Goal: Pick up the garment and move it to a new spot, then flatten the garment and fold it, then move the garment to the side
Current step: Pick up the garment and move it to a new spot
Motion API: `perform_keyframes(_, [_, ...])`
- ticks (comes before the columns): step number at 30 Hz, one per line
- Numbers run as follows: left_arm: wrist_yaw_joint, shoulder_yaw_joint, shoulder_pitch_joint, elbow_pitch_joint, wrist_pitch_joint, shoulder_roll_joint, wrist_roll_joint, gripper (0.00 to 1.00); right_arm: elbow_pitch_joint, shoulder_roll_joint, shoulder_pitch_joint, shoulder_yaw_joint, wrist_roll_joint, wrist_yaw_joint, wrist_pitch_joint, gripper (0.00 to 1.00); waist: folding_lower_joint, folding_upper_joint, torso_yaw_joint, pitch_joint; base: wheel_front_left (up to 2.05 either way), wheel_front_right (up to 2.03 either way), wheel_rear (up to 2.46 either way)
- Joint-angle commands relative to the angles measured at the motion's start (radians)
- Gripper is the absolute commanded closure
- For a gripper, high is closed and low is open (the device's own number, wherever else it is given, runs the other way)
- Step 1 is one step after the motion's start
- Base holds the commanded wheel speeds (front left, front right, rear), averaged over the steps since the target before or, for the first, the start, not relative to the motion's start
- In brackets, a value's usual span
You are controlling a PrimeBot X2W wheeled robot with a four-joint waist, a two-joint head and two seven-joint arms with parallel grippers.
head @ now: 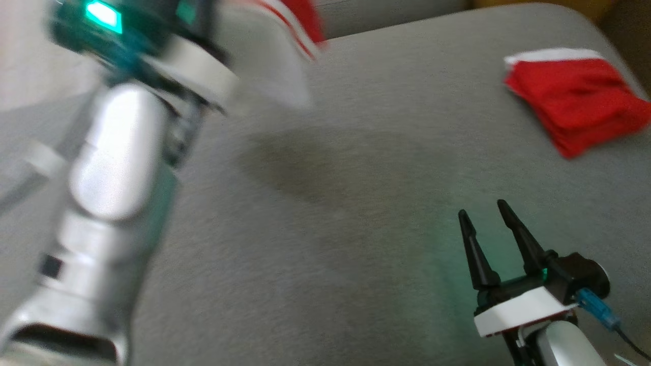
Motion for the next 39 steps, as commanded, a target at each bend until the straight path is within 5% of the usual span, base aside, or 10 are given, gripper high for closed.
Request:
perform_keyframes(1, [-0.005,-0.009,0.018,-0.055,0.012,0.014,0.018,1.0,-0.041,0.007,-0.025,0.025,0.009,-0.001,-0.002,0.0,0.0003,-0.0001,-0.102,-0.001,0.0,0.0,0.0])
perform_keyframes(10, [-0.016,-0.2,0.269,0.109,-0.07,-0.1,0.024,0.97,-0.044,0.027,-0.087,0.037,0.022,-0.001,-0.002,0.0,0.0003,-0.0001,-0.152,0.162,0.0,0.0,0.0])
perform_keyframes(12, [-0.018,-0.228,0.297,0.174,-0.101,-0.116,0.014,0.53,-0.044,0.029,-0.092,0.032,0.025,-0.001,-0.002,0.0,0.0003,-0.0001,-0.147,0.18,0.0,0.0,0.0])
perform_keyframes(13, [-0.017,-0.238,0.307,0.197,-0.119,-0.123,0.008,0.04,-0.044,0.029,-0.093,0.027,0.025,-0.001,-0.002,0.0,0.0003,-0.0001,-0.142,0.184,0.0,0.0,0.0])
perform_keyframes(14, [-0.013,-0.247,0.315,0.216,-0.14,-0.128,0.0,0.0,-0.044,0.029,-0.091,0.02,0.025,-0.001,-0.002,0.0,0.0003,-0.0001,-0.133,0.184,0.0,0.0,0.0])
perform_keyframes(19, [0.052,-0.278,0.351,0.221,-0.244,-0.137,-0.035,0.0,-0.045,0.029,-0.068,-0.02,0.023,-0.001,-0.002,0.0,0.0003,-0.0001,-0.062,0.136,0.0,0.0,0.0])
perform_keyframes(27, [0.219,-0.218,0.539,0.013,-0.27,-0.138,-0.086,0.0,-0.027,0.022,-0.003,-0.058,-0.002,-0.001,-0.002,0.0,0.0003,-0.0001,0.078,-0.038,0.0,0.0,0.0])
perform_keyframes(34, [0.269,-0.059,0.767,-0.215,-0.271,-0.115,-0.083,0.0,-0.022,0.021,0.06,-0.074,-0.042,-0.001,-0.002,0.0,0.0003,-0.0001,0.156,-0.137,0.0,0.0,0.0])
perform_keyframes(39, [0.265,0.049,0.942,-0.341,-0.271,-0.115,-0.052,0.0,-0.026,0.029,0.112,-0.069,-0.072,-0.001,-0.002,0.0,0.0003,-0.0001,0.186,-0.189,0.0,0.0,0.0])
